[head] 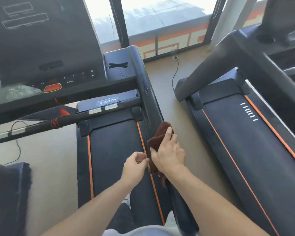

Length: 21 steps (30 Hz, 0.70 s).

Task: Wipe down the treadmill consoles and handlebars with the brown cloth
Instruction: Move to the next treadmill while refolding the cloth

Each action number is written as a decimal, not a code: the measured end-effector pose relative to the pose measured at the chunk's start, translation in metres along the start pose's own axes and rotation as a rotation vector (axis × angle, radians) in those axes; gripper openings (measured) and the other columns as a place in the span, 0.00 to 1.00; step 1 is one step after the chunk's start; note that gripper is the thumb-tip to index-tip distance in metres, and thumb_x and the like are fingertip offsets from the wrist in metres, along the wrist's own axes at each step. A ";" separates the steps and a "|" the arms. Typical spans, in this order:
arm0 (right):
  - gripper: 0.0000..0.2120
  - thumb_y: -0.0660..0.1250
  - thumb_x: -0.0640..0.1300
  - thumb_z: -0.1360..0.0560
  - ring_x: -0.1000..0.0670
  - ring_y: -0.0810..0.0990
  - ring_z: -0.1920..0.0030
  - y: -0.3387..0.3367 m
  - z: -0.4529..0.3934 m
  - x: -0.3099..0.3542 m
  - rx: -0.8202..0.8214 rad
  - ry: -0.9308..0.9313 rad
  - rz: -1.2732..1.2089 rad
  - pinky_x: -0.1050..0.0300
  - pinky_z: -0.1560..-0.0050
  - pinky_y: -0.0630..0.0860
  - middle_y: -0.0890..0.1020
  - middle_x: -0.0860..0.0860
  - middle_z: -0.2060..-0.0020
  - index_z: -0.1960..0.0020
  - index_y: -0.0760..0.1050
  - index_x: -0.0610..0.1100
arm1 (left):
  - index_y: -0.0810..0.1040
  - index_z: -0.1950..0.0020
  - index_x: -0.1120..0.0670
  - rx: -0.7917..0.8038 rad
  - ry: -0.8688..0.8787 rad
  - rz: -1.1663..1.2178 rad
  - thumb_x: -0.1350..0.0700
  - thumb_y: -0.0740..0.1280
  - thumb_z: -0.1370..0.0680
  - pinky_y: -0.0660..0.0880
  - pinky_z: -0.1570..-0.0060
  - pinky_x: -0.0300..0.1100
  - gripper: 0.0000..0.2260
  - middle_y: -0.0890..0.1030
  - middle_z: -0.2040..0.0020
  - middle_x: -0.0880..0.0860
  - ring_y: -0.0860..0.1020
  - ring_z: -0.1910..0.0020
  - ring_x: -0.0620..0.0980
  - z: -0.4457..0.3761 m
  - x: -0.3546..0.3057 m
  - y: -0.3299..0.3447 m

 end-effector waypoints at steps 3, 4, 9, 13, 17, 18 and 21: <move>0.48 0.63 0.67 0.23 0.39 0.78 0.38 -0.008 -0.050 0.025 -0.047 0.053 -0.002 0.45 0.45 0.77 0.71 0.42 0.32 0.19 0.45 0.39 | 0.81 0.47 0.49 0.054 0.047 0.022 0.56 0.71 0.21 0.81 0.46 0.47 0.05 0.85 0.53 0.48 0.84 0.52 0.47 -0.034 -0.019 -0.011; 0.48 0.63 0.67 0.23 0.39 0.78 0.38 -0.011 -0.067 0.036 -0.062 0.064 0.003 0.44 0.45 0.77 0.71 0.42 0.33 0.19 0.46 0.39 | 0.81 0.47 0.48 0.081 0.056 0.021 0.56 0.70 0.21 0.81 0.46 0.47 0.04 0.85 0.53 0.49 0.84 0.52 0.47 -0.045 -0.022 -0.016; 0.42 0.58 0.65 0.19 0.38 0.75 0.35 -0.034 -0.155 0.090 -0.120 0.043 -0.008 0.42 0.41 0.74 0.69 0.42 0.31 0.17 0.48 0.42 | 0.81 0.47 0.44 0.228 0.074 -0.044 0.52 0.70 0.21 0.79 0.46 0.42 0.04 0.85 0.53 0.46 0.83 0.51 0.44 -0.090 -0.017 -0.064; 0.39 0.55 0.64 0.18 0.38 0.72 0.31 -0.042 -0.190 0.108 -0.100 0.034 -0.021 0.41 0.36 0.71 0.65 0.44 0.25 0.17 0.46 0.46 | 0.82 0.49 0.46 0.211 0.044 -0.068 0.54 0.70 0.21 0.77 0.51 0.37 0.03 0.85 0.55 0.46 0.84 0.53 0.45 -0.117 0.005 -0.115; 0.35 0.55 0.67 0.19 0.38 0.75 0.33 -0.049 -0.202 0.100 -0.011 0.131 -0.250 0.43 0.33 0.69 0.72 0.46 0.28 0.18 0.51 0.55 | 0.82 0.50 0.48 0.180 0.008 -0.094 0.56 0.71 0.21 0.77 0.53 0.38 0.03 0.85 0.55 0.46 0.84 0.54 0.45 -0.124 0.029 -0.148; 0.33 0.54 0.68 0.19 0.38 0.76 0.34 -0.049 -0.204 0.096 0.017 0.168 -0.305 0.44 0.33 0.69 0.75 0.46 0.30 0.19 0.54 0.56 | 0.82 0.50 0.48 0.180 0.001 -0.092 0.56 0.71 0.21 0.77 0.53 0.38 0.03 0.86 0.55 0.47 0.84 0.55 0.45 -0.122 0.033 -0.152; 0.35 0.48 0.71 0.19 0.38 0.76 0.33 -0.046 -0.198 0.086 0.069 0.274 -0.435 0.44 0.30 0.67 0.77 0.44 0.30 0.21 0.62 0.52 | 0.82 0.51 0.49 0.178 -0.001 -0.085 0.57 0.71 0.21 0.80 0.52 0.42 0.03 0.86 0.58 0.48 0.85 0.59 0.44 -0.108 0.047 -0.161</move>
Point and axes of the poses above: each hand's wrist, its own z-axis away from the middle knuckle, its own y-axis out of the palm, x = y × z, the point moved 8 cm from there along -z, towards the middle knuckle
